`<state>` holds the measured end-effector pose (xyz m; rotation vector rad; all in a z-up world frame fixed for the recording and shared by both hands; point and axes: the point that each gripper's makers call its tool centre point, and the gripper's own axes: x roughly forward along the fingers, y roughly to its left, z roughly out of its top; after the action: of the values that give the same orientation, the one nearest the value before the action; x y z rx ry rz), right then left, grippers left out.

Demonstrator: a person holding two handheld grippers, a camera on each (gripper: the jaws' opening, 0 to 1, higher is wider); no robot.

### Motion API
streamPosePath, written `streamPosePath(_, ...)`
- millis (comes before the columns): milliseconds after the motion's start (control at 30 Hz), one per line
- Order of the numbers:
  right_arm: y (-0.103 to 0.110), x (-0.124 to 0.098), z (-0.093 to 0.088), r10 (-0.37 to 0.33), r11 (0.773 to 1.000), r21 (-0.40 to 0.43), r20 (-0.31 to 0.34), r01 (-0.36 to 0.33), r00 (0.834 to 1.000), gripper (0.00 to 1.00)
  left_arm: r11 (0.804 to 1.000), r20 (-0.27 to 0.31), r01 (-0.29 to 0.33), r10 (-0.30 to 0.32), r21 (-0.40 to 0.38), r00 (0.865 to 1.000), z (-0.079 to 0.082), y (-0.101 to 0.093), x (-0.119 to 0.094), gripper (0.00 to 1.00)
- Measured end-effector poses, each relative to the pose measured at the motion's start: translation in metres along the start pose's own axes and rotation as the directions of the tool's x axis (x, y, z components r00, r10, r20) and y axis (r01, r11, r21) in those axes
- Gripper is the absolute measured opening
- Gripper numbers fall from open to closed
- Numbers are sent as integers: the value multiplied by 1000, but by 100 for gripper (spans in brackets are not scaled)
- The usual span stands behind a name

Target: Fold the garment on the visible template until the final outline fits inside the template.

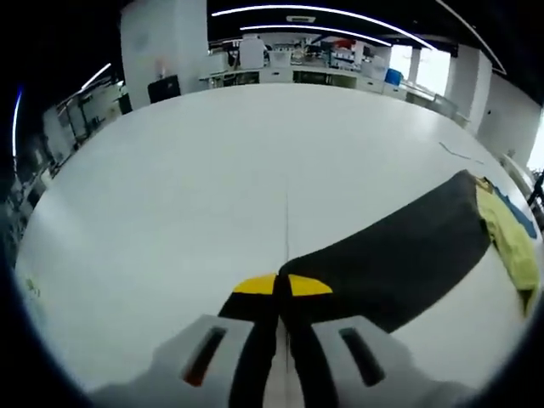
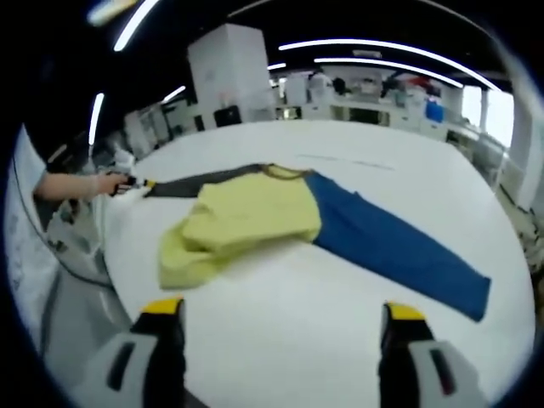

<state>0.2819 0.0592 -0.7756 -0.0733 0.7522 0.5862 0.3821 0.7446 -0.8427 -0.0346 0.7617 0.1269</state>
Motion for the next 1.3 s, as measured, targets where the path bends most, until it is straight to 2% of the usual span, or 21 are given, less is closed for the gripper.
streamPosePath(67,1,0,0,1,1000,3,4,-1,1000,96,1000,0,-2,2,11,1000,-1,-1,-2,0)
streamPosePath(233,1,0,-5,-1,1000,9,-3,1,1000,96,1000,15,13,-13,-20,1000,-1,-5,-5,3)
streamPosePath(267,1,0,-6,0,1000,12,-1,0,1000,96,999,17,32,-32,-38,999,-2,-10,-8,8)
streamPosePath(333,1,0,-6,1,1000,14,1,-1,1000,96,998,10,44,-44,-38,999,-8,-16,-11,26)
streamPosePath(367,1,0,-6,2,1000,14,0,-2,1000,96,998,11,52,-52,-37,999,-9,-19,-14,31)
streamPosePath(433,2,0,-5,4,1000,10,1,-4,1000,96,995,34,93,-91,-43,995,-1,-21,-12,33)
streamPosePath(467,3,0,-4,6,1000,8,3,-6,1000,96,992,57,119,-116,-47,992,-1,-28,-19,35)
streamPosePath(533,3,1,-3,8,1000,8,7,-8,1000,96,990,68,136,-132,-43,989,5,-31,-22,45)
streamPosePath(633,4,2,-1,10,1000,6,14,-11,1000,96,984,92,177,-177,6,980,13,-40,-21,60)
streamPosePath(667,4,2,-1,11,1000,4,13,-11,1000,96,974,113,222,-226,44,968,19,-52,-25,64)
streamPosePath(767,6,2,-2,18,1000,2,13,-18,1000,96,962,107,262,-269,77,957,15,-66,-36,73)
streamPosePath(833,6,2,-3,17,1000,-4,11,-17,1000,96,952,87,274,-287,137,954,18,-80,-44,79)
streamPosePath(900,6,1,-3,19,1000,-5,12,-19,1000,96,939,94,307,-323,156,942,21,-90,-50,84)
streamPosePath(933,6,1,-3,19,1000,-5,14,-19,1000,96,932,92,322,-340,165,936,21,-91,-51,85)
streamPosePath(1033,7,0,-3,20,1000,-12,17,-19,1000,96,890,106,397,-427,223,898,26,-120,-72,87)
streamPosePath(1133,9,-1,-2,20,1000,-19,24,-20,1000,96,869,76,412,-446,275,892,21,-127,-79,87)
streamPosePath(1167,9,-1,-2,20,1000,-18,25,-20,999,96,860,74,421,-458,287,886,20,-137,-88,87)
streamPosePath(1233,9,-2,-1,19,1000,-15,36,-19,999,96,848,84,444,-484,290,871,22,-141,-90,87)
streamPosePath(1267,9,-2,-1,21,1000,-13,37,-20,999,96,836,83,462,-504,295,860,20,-150,-96,87)
streamPosePath(1300,10,-3,0,22,1000,-16,39,-21,999,96,832,82,465,-509,301,857,19,-154,-100,87)
